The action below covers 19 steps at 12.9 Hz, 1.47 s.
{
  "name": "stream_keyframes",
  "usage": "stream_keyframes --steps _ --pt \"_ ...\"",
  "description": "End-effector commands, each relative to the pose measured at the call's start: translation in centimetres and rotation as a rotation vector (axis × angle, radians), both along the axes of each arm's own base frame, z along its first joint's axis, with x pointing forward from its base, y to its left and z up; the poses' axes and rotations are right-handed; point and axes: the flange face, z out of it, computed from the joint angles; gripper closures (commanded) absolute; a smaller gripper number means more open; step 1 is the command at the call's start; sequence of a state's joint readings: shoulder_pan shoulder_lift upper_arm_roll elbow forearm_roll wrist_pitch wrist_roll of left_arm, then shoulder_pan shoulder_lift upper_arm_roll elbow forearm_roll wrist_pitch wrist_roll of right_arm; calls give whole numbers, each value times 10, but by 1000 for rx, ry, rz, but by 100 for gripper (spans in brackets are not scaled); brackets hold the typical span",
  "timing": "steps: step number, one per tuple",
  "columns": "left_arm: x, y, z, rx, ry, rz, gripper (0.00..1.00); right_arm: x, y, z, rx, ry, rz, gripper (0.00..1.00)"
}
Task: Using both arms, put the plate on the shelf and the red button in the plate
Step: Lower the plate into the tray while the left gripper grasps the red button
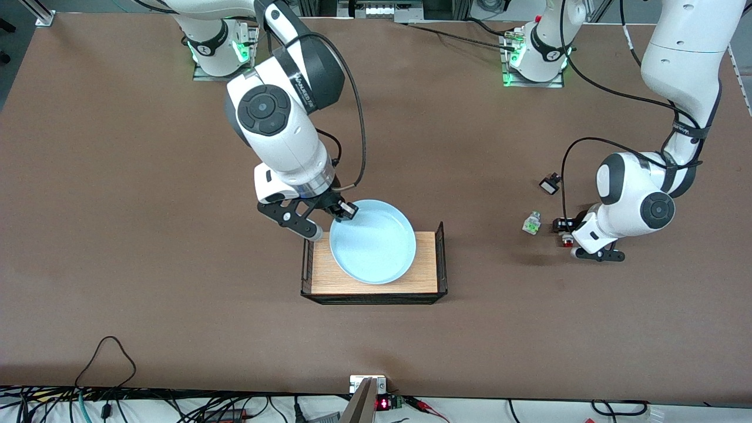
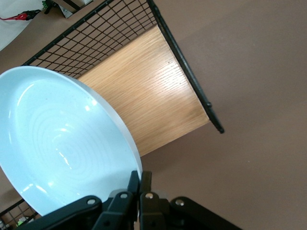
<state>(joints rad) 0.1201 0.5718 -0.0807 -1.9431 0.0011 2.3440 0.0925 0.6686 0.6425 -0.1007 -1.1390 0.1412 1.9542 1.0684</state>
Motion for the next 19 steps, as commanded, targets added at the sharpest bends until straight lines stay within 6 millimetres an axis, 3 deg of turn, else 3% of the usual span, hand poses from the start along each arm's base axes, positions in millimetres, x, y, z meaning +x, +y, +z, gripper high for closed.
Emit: stream_keyframes --steps 1,6,10,14,19 --pt "1 3 2 8 0 -20 73 -6 13 -13 -6 -11 -8 99" --pt "9 4 23 11 -12 -18 82 -1 22 -39 -2 -60 1 99" --pt "24 4 68 15 1 -20 82 4 24 -51 -10 -90 7 98" --pt "50 2 138 14 39 -25 81 7 22 -68 -58 -97 21 98" --pt "54 0 182 17 35 -27 81 -2 31 -89 -66 -92 37 96"
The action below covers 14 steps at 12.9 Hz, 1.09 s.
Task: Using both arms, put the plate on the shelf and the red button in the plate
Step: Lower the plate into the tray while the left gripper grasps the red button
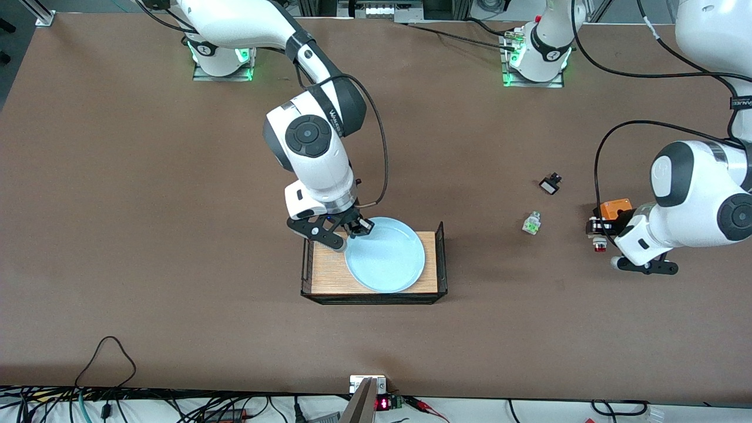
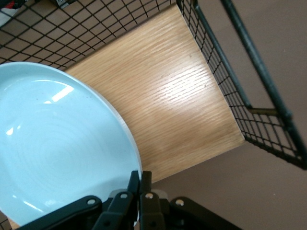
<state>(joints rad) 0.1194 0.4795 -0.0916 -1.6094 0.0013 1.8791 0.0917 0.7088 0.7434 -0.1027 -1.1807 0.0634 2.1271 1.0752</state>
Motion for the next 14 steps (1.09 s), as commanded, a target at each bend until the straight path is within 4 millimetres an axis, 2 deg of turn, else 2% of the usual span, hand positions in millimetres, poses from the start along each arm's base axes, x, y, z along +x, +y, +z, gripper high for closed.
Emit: stream_keyframes --steps 1,3,6,7,8,10,11,13,14 --pt "-5 -1 27 18 5 -12 81 -4 4 -17 -8 -21 -5 96" --pt "-8 -4 46 22 -11 -13 82 -12 12 -26 -15 -8 -3 96" --pt "-14 -12 72 30 -23 0 82 -8 9 -25 -10 -20 -11 96" --pt "-16 -18 78 34 -16 2 82 -8 9 -24 -5 -24 -13 87" --pt "-18 -26 86 38 -22 3 82 -6 7 -24 0 -20 -23 53" --pt "-23 -46 95 45 -13 2 82 -4 4 -22 -9 -31 -20 6" --pt "-27 -63 103 50 -13 -8 82 -6 7 -20 -44 -58 8 0" --pt "-34 -94 112 65 -5 11 82 -11 15 -16 -109 -117 52 0" --pt "-38 -114 116 80 6 39 82 -10 13 -13 -107 -118 61 0"
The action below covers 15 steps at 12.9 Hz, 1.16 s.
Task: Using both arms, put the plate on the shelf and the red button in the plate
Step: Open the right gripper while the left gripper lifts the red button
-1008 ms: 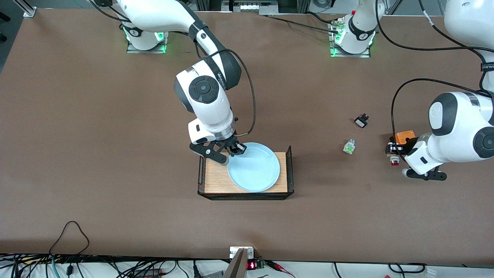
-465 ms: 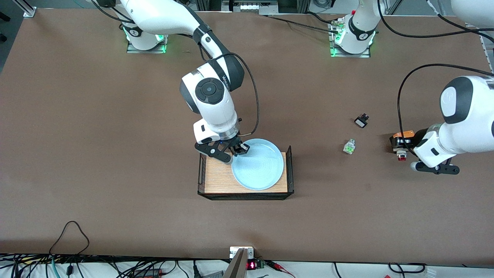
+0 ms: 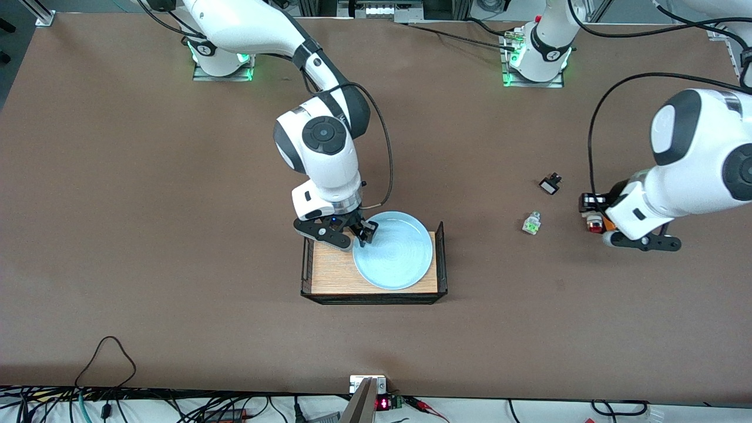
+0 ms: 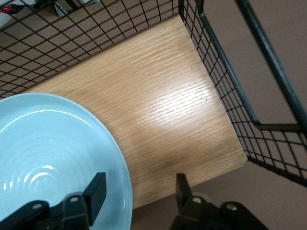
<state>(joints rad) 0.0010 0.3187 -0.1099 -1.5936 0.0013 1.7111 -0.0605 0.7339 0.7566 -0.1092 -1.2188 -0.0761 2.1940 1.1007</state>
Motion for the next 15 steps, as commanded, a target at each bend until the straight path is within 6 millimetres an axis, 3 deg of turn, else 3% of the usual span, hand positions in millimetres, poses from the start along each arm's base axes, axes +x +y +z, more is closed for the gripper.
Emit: stream_keyframes --steps 1,4,6,7,8,10,12,15 --pt "-14 -49 23 56 20 64 82 -2 2 15 13 -20 -5 0" --pt "-26 -110 40 106 16 203 82 -2 -2 60 147 30 -75 0" --pt "-34 -144 48 125 9 278 82 -4 -19 63 75 108 -97 0" --pt "-37 -158 48 131 8 318 82 -2 -28 93 72 110 -105 0" --pt "-40 -167 46 136 14 362 82 -1 -39 111 49 142 -113 0" --pt "-44 -204 48 118 8 432 82 6 -76 143 12 191 -97 0" --pt "-33 -229 50 96 8 538 82 13 -128 178 -18 221 16 0" --pt "-32 -280 33 87 21 615 82 25 -215 207 -63 291 185 0"
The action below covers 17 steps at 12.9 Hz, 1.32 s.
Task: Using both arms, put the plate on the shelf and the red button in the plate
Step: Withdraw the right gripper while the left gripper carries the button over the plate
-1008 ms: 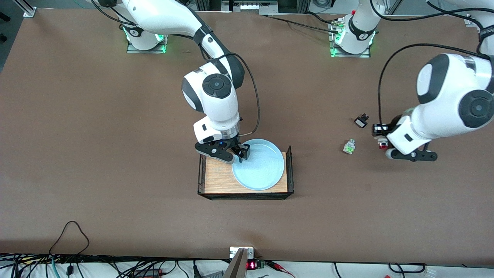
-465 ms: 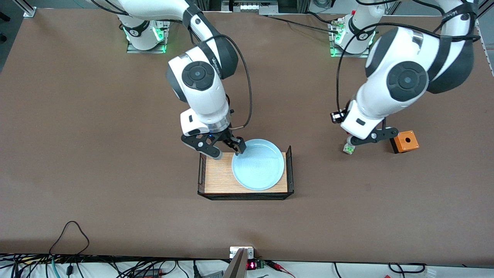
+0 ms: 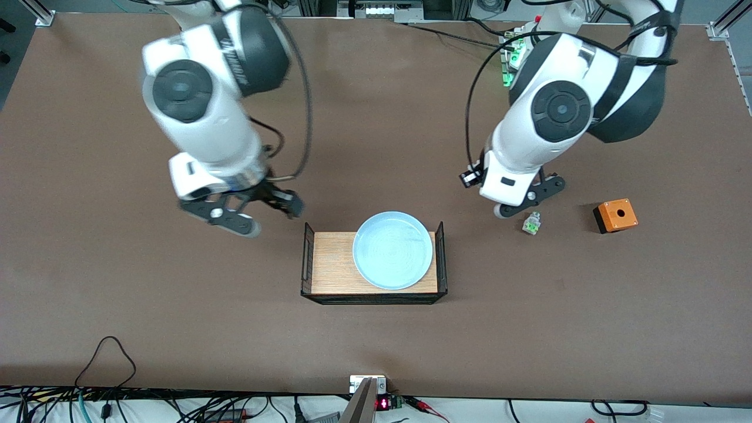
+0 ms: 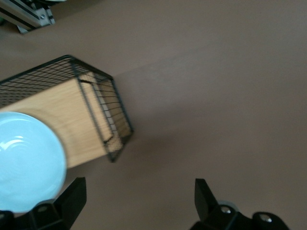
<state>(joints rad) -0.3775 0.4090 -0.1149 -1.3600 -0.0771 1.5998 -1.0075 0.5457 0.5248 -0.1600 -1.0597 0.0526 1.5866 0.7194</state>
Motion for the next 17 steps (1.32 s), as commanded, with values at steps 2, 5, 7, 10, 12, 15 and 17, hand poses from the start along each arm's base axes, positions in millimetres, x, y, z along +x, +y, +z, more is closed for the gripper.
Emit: stream_keyframes --steps 2,5,7,10,12,15,17 --pt "18 -56 -19 -31 -41 104 82 14 -114 19 7 124 201 0" --pt "35 -74 -23 -107 -132 162 82 20 -181 31 20 136 414 0" --pt "44 -85 -28 -166 -144 199 81 22 -197 28 -7 141 514 0" --pt "46 -108 -49 -176 -154 219 80 -1 -219 20 -63 107 533 0" --pt "48 -115 -60 -185 -174 220 81 -21 -258 3 -36 143 476 0" --pt "53 -114 -72 -186 -184 225 80 -33 -270 -21 -36 129 465 0" --pt "57 -109 -75 -181 -182 233 81 -28 -285 -23 -39 117 434 0"
